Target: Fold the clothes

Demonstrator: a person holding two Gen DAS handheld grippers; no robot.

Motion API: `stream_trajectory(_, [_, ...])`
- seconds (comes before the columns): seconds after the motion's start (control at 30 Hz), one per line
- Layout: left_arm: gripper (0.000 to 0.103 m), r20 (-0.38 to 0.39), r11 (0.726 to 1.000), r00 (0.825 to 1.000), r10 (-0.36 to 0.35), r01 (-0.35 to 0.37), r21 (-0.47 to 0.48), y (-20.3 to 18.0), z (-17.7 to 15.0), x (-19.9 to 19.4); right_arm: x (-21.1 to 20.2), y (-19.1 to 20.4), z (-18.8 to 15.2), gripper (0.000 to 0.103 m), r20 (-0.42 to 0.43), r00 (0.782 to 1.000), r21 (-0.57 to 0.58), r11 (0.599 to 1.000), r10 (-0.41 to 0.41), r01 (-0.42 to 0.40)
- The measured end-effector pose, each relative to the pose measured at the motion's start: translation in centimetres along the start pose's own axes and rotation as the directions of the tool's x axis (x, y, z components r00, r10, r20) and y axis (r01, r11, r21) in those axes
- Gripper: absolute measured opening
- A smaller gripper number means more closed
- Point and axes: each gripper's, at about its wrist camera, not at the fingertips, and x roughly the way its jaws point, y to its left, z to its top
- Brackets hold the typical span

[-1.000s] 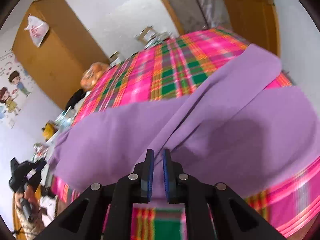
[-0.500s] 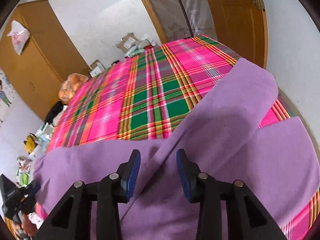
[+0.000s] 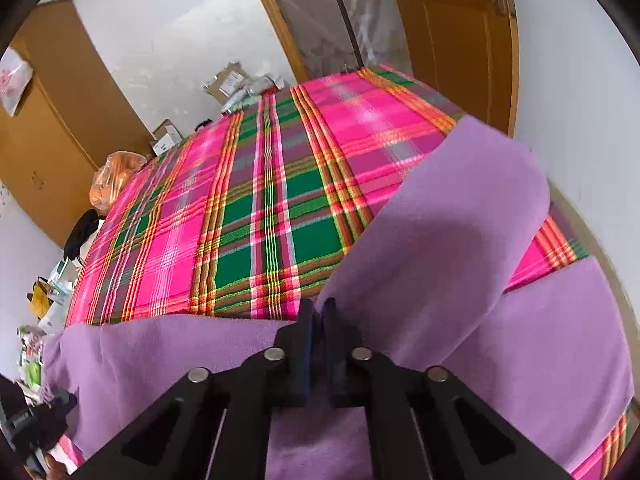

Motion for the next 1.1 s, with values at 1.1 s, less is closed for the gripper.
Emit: stream_trajectory(1.1, [0.015,-0.006,0.999,1.0,0.024,-0.024,-0.044,0.3,-0.7,1.2,-8.6,-9.1,-10.3,0.003,0.148,0.988,0.225,0.974,-0.031,-0.003])
